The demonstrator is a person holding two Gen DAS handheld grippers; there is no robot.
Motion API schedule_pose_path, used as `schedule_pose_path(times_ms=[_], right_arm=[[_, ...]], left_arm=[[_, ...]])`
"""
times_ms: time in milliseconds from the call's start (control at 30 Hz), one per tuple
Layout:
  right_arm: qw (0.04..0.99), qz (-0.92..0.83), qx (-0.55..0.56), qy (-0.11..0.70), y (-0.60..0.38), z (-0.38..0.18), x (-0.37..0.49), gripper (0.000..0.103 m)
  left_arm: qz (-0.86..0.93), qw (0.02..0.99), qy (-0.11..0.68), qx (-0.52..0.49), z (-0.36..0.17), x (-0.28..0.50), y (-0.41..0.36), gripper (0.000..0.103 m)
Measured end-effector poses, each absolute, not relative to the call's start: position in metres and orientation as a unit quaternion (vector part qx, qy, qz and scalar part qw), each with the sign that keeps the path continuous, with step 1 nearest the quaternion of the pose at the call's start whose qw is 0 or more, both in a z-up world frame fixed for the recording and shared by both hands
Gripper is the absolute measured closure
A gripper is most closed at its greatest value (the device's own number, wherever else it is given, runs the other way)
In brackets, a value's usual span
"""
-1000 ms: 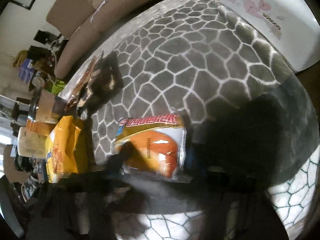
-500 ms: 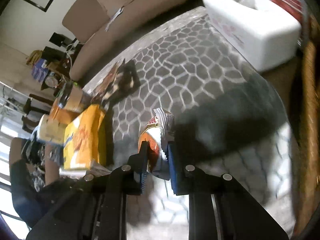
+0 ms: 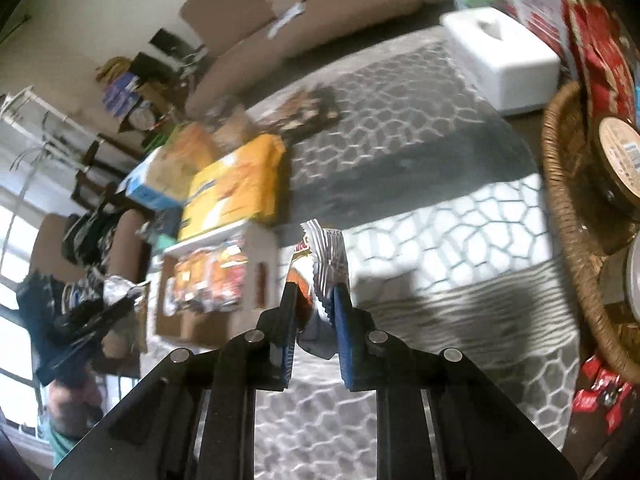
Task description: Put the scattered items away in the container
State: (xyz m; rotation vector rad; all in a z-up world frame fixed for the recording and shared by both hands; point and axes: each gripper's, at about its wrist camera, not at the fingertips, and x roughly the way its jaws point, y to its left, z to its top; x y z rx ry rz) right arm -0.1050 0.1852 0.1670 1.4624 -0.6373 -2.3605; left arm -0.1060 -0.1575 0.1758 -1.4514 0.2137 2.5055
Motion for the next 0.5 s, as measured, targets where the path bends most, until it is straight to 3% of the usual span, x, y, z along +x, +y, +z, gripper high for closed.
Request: schedule_pose_path(times_ms=[233,500], right_arm=[[0.209,-0.815,0.502,-0.201,0.091,0.173,-0.113,0.087],[0.289,-0.805,0.481,-0.191,0.014,0.116,-0.118,0.087]], left_arm=[[0.853,0.090,0.013,-0.515,0.151,-0.097,-0.226,0.065],[0.850,0.101,0.009,-0.516,0.137,-0.112,-0.228,0.065]])
